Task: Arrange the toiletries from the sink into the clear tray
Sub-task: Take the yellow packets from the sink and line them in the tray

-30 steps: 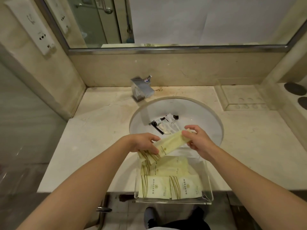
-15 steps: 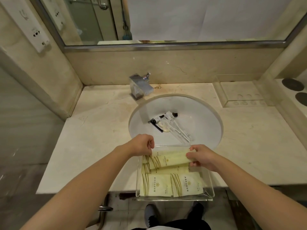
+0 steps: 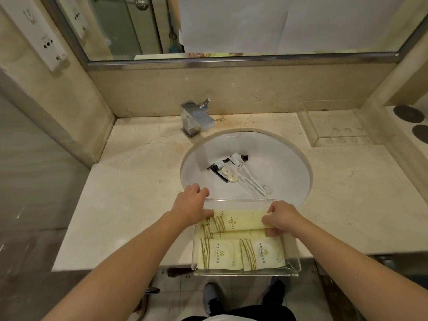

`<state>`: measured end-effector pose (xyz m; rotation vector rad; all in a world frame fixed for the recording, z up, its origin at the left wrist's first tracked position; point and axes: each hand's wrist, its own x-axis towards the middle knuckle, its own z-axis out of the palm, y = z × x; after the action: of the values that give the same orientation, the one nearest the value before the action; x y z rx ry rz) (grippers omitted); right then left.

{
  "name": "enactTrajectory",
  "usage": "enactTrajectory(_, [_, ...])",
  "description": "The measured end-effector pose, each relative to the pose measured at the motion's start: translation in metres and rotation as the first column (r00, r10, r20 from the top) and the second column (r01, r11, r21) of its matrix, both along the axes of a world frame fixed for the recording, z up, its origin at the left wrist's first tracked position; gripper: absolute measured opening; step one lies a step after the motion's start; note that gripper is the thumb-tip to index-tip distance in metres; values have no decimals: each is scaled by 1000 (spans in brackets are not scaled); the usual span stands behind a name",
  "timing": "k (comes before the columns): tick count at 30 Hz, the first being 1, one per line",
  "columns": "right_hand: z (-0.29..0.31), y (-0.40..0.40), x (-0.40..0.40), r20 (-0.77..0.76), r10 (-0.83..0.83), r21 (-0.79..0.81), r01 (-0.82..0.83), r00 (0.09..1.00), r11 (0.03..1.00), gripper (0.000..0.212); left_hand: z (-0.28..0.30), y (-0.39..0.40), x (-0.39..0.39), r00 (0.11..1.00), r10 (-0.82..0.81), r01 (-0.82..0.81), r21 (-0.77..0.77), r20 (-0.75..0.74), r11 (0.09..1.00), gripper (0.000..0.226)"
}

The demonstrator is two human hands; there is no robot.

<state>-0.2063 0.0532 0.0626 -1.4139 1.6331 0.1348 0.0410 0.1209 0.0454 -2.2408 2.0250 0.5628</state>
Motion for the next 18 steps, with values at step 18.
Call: enactTrajectory(18, [-9, 15, 6, -196, 420, -83, -442, 886, 893, 15, -2, -2, 13, 993, -59, 76, 167, -103, 983, 85])
